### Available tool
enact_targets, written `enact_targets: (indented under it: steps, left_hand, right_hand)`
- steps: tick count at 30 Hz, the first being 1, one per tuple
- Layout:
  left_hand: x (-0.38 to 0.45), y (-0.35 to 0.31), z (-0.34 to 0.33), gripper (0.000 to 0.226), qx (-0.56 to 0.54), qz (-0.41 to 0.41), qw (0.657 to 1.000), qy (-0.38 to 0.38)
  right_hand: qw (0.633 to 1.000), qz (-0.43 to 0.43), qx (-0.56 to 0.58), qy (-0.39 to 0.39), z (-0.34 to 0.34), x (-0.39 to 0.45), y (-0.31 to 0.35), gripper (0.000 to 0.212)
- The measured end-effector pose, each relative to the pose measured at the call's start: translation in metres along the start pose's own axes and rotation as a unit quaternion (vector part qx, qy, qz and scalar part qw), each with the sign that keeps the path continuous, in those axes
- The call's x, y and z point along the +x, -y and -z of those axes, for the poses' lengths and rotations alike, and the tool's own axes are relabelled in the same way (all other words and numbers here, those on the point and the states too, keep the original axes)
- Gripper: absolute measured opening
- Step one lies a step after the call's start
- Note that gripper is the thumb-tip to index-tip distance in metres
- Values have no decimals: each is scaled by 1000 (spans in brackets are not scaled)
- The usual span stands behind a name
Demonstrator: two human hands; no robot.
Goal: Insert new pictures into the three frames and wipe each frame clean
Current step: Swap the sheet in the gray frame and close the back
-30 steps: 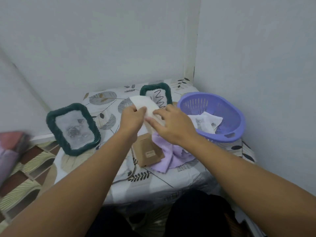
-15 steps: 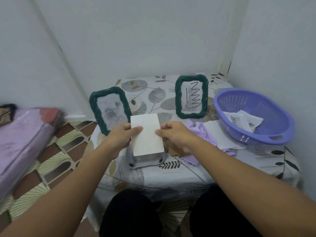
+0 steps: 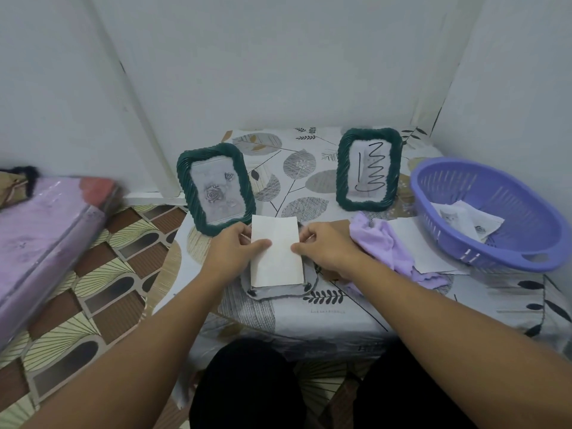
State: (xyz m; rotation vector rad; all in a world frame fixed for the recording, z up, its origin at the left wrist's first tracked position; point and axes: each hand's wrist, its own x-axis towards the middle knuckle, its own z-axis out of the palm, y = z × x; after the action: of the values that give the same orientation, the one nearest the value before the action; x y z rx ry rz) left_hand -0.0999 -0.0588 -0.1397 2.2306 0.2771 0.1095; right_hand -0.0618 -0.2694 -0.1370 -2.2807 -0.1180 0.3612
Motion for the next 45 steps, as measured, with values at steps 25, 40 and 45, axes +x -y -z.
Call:
enact_targets:
  steps: [25, 40, 45]
  left_hand:
    - [-12, 34, -11, 21, -19, -104, 990, -90]
    - [-13, 35, -13, 19, 6, -112, 989, -97]
    - [-16, 31, -12, 15, -18, -101, 979, -174]
  right_hand:
    - [996, 40, -83, -17, 2, -13, 5, 41]
    - [995, 46, -93, -3, 1, -13, 3, 46]
    - [995, 56, -72, -46, 2, -15, 0, 36]
